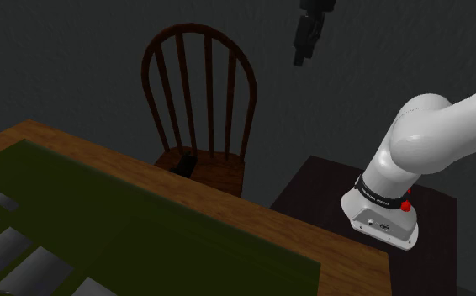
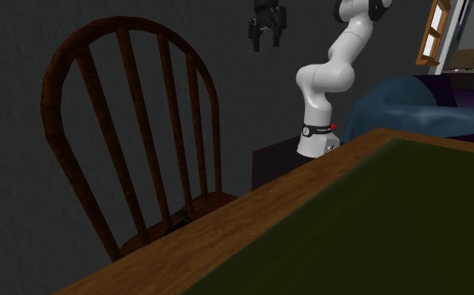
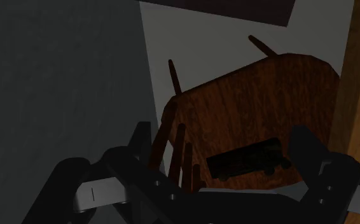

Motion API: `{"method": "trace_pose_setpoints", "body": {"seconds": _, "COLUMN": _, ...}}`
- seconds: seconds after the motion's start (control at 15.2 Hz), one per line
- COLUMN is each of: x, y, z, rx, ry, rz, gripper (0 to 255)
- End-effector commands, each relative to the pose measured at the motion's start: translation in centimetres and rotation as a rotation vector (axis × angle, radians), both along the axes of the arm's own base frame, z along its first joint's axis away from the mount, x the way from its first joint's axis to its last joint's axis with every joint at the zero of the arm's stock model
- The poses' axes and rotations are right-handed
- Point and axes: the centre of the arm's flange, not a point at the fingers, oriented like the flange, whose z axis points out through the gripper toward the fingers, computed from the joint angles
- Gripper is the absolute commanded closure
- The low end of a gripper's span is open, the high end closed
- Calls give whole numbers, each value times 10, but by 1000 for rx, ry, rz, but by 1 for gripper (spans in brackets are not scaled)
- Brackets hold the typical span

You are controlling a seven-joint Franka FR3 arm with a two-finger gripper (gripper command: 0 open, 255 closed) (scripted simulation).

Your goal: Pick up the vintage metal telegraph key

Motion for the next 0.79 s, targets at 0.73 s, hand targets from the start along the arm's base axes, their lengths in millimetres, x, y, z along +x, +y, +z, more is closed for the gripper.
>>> {"method": "trace_pose_setpoints", "body": {"seconds": 0.73, "x": 48, "y": 104, "z": -93, "rx": -30, "ry": 6, "rz": -289, "gripper": 0}}
